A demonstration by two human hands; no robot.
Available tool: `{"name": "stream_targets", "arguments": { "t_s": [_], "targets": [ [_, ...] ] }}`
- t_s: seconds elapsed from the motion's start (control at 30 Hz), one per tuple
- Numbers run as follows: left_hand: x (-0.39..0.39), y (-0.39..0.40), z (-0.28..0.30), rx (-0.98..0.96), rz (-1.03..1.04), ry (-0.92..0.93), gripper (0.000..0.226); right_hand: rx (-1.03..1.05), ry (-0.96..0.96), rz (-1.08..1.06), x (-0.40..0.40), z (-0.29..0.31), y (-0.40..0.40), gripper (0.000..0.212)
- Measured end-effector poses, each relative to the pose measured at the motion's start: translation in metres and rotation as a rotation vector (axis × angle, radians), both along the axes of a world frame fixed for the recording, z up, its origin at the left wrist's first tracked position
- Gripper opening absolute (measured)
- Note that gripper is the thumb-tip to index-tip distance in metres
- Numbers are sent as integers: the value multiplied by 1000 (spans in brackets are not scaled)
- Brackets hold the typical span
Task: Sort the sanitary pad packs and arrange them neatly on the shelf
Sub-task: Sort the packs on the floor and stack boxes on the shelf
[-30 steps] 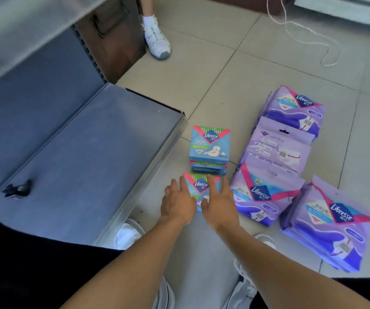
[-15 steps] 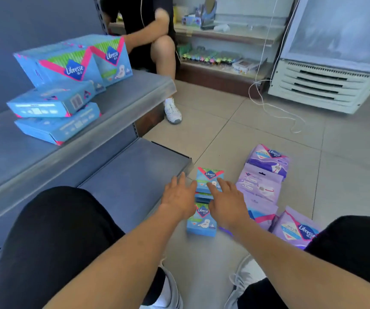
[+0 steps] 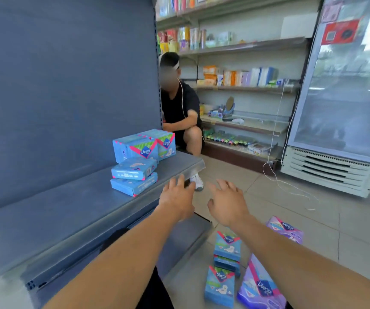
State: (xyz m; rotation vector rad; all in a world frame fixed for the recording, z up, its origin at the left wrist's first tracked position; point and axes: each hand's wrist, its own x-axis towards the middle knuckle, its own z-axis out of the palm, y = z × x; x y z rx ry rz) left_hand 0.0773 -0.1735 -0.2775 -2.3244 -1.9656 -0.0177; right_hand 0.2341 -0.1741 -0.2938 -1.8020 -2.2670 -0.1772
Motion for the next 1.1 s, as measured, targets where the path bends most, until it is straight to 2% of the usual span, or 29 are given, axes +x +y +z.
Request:
{"name": "stream_targets", "arguments": {
  "t_s": [0.13, 0.27, 0.5, 0.67, 0.8, 0.93, 1.0, 1.1],
  "targets": [
    [-45, -10, 47, 65, 85, -11, 69, 18, 35, 77, -35, 39, 2, 58],
    [-92, -24, 68, 123, 164, -17, 62, -42, 85, 132, -73, 57, 4, 61],
    [-156, -30, 69, 80, 292, 0, 71, -72, 96, 242, -130, 58, 25, 61],
    [-184, -10, 54, 9, 265, 22, 94, -121, 121, 278, -141, 52, 60, 67],
    [-194, 15, 33, -52, 234, -69, 107, -208, 250, 265, -144, 42, 89, 81],
    [-197, 35, 16, -134, 215, -234, 113, -410, 449, 390, -151, 33, 110, 105],
    [-199, 42, 9, -156, 208, -306, 113, -483, 569, 389, -156, 29, 119, 110],
    [-201, 50, 2, -151, 220, -365, 116, -530, 606, 402, -164, 23, 131, 112]
  ]
}}
